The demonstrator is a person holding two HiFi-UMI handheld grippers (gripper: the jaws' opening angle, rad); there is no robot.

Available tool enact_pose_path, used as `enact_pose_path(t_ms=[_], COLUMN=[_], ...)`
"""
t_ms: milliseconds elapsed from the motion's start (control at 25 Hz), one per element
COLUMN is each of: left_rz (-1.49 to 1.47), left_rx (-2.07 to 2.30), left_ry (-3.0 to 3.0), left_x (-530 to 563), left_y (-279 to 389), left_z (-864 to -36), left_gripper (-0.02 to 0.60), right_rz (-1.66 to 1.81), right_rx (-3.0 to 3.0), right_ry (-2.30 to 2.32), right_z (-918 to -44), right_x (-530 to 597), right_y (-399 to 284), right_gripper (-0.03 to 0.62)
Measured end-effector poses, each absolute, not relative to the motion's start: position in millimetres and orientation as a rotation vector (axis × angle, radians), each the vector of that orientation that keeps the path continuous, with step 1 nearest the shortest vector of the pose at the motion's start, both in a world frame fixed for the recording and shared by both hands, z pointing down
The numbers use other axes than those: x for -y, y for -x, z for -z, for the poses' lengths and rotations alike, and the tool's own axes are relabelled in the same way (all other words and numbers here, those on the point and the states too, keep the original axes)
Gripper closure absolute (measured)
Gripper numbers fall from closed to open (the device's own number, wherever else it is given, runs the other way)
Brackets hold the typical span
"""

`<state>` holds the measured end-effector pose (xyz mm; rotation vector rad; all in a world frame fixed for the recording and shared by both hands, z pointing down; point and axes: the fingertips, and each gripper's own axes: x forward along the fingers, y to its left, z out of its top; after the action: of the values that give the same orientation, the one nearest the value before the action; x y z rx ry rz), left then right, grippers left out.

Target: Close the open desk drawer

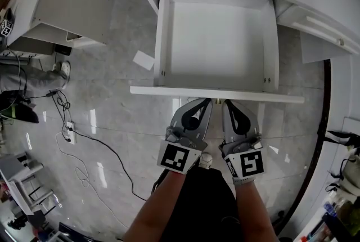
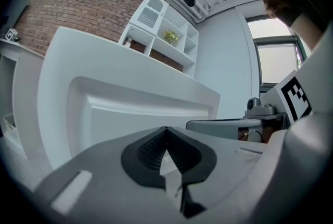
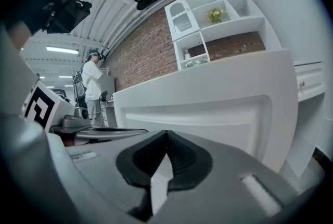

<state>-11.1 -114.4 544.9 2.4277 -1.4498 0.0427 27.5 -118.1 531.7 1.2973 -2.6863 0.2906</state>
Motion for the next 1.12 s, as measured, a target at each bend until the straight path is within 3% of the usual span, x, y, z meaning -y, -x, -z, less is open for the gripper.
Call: enact_pose_path(t_ms=[1120], left_rz=[-0.081], left_rx=[1.431], left_ry=[-2.445], left_x=[161], left_y=[20], left_z=[-546], left_gripper=[0.580], right_rz=[-0.364], right_rx=[2.674], right_ry=[-1.380], right_z=[-536], right_x=[168], right_y=[-20], right_gripper=[0.595])
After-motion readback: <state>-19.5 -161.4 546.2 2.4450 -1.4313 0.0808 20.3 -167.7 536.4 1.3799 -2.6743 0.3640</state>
